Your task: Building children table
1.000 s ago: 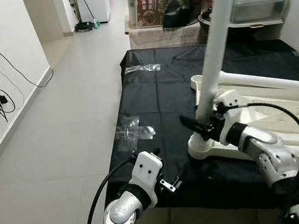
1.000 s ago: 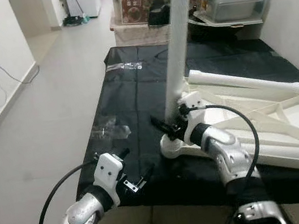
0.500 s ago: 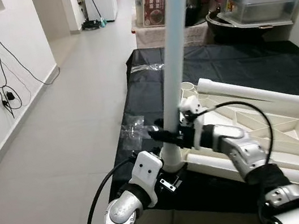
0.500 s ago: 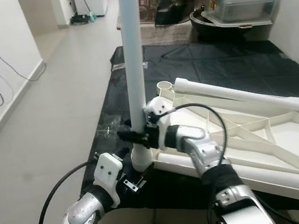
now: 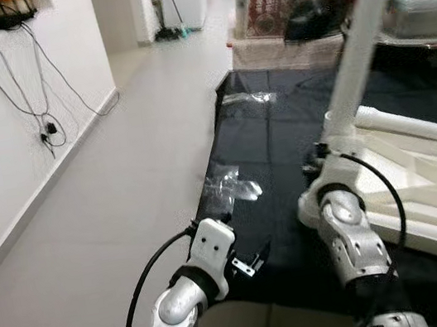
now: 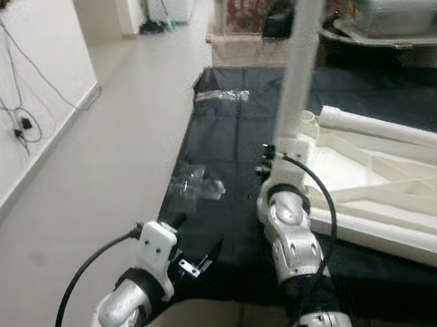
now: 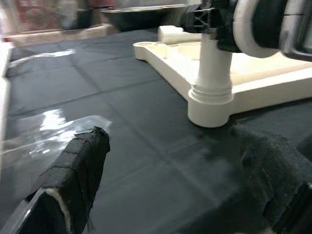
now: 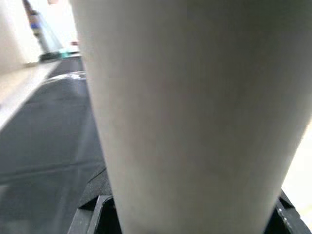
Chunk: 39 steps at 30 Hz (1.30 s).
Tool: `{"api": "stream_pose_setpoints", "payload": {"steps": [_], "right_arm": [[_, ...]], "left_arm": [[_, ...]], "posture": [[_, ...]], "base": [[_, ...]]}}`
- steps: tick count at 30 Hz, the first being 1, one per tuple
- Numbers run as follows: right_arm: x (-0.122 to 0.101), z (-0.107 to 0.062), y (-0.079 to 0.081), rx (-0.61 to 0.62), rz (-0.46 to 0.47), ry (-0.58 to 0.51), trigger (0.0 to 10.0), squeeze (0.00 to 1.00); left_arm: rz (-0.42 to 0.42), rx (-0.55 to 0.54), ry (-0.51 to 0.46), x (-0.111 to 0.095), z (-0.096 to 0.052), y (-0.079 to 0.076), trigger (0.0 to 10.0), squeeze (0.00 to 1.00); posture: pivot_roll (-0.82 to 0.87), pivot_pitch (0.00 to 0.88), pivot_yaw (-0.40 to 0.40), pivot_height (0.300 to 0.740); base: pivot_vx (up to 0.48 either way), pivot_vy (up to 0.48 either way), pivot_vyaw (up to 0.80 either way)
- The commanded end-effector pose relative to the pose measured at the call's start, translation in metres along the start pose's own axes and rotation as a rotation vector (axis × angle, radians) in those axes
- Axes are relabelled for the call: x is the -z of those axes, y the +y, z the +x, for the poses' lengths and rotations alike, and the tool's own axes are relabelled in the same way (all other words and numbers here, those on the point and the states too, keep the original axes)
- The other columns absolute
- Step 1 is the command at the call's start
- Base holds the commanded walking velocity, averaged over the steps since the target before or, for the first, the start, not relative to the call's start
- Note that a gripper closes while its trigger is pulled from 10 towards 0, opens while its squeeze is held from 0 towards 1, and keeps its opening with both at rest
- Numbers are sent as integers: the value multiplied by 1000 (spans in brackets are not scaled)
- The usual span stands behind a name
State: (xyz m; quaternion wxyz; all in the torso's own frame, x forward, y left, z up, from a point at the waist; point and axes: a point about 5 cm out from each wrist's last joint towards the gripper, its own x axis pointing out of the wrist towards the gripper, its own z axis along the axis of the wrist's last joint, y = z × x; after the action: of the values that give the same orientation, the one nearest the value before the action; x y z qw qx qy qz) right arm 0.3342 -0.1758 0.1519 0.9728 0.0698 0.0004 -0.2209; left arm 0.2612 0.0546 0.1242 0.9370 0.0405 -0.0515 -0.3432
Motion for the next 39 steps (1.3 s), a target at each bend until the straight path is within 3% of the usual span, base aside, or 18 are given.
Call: {"api": "stream_pose_setpoints", "payload": {"steps": [1, 4, 5, 6, 11, 12, 17, 18, 20, 22, 23, 26, 27, 28, 29, 32, 38, 39], "right_arm": [[0, -3, -9, 80, 35, 0, 0, 0], [5, -6, 0, 73, 56, 8, 157, 0], [8, -8, 10, 17, 80, 8, 10000, 0], [9, -9, 21, -71, 98, -9, 10000, 1000], [6, -7, 26, -168, 79, -65, 10000, 1000], [3, -2, 23, -218, 77, -91, 10000, 0], [-4, 7, 16, -337, 57, -104, 10000, 0], [-6, 9, 15, -406, 57, -91, 10000, 0], [-5, 14, 16, -707, 23, 18, 10000, 0], [-5, 14, 16, -707, 23, 18, 10000, 0], [-5, 13, 17, -837, 10, 66, 10000, 0], [-4, 11, 18, -917, 3, 96, 10000, 0], [-3, 8, 23, -1052, -36, 127, 10000, 0], [-3, 8, 23, -1052, -36, 127, 10000, 0], [-1, 4, 27, -1182, -87, 159, 10000, 0], [4, -2, 34, -1364, -147, 218, 10000, 0], [10, -6, 42, -1486, -183, 272, 9412, 0], [12, -4, 45, -1463, -188, 276, 0, 0]], "left_arm": [[-11, 6, 8, 2, 1, -2, 10000, 0], [-10, 6, 9, 3, 1, -2, 10000, 0], [-9, 6, 9, 3, 1, -2, 10000, 0], [-8, 6, 8, 3, 1, -2, 10000, 0], [-7, 8, 9, 3, 1, -2, 10000, 0], [-7, 9, 10, 4, 0, -2, 10000, 0], [-7, 11, 10, 4, 0, -3, 10000, 0], [-8, 11, 11, 5, 0, -3, 10000, 0], [-8, 12, 12, 5, 0, -3, 10000, 0], [-8, 12, 12, 5, 0, -3, 10000, 0], [-8, 13, 13, 6, 0, -3, 10000, 0], [-9, 14, 13, 6, 0, -3, 10000, 0], [-8, 15, 13, 6, 0, -4, 10000, 0], [-8, 15, 13, 6, 0, -4, 10000, 0], [-7, 16, 12, 5, 0, -4, 10000, 0], [-5, 15, 11, 5, 0, -5, 10000, 0], [-4, 13, 10, 4, -1, -5, 10000, 0], [-4, 12, 10, 4, -2, -5, 10000, 0]], "posture": [[156, 0, -100, 740], [157, 0, -103, 740], [157, 0, -103, 740], [157, 0, -103, 740], [156, 0, -103, 740], [155, 0, -102, 740], [154, 0, -103, 740], [154, 0, -103, 740], [149, 0, -97, 740], [149, 0, -97, 740], [149, 0, -97, 740], [149, 0, -97, 740], [153, 0, -101, 740], [153, 0, -101, 740], [167, 0, -108, 740], [172, 0, -111, 740], [184, 0, -113, 740], [184, 0, -113, 740]], "base": [[0, 0, 0], [0, 0, 0], [0, 0, 0], [0, 0, 0], [0, 0, 0], [0, 0, 0], [0, 0, 0], [0, 0, 0], [0, 0, 0], [0, 0, 0], [0, 0, 0], [0, 0, 0], [0, 0, 0], [0, 0, 0], [0, 0, 0], [0, 0, 0], [0, 0, 0], [0, 0, 0]]}}
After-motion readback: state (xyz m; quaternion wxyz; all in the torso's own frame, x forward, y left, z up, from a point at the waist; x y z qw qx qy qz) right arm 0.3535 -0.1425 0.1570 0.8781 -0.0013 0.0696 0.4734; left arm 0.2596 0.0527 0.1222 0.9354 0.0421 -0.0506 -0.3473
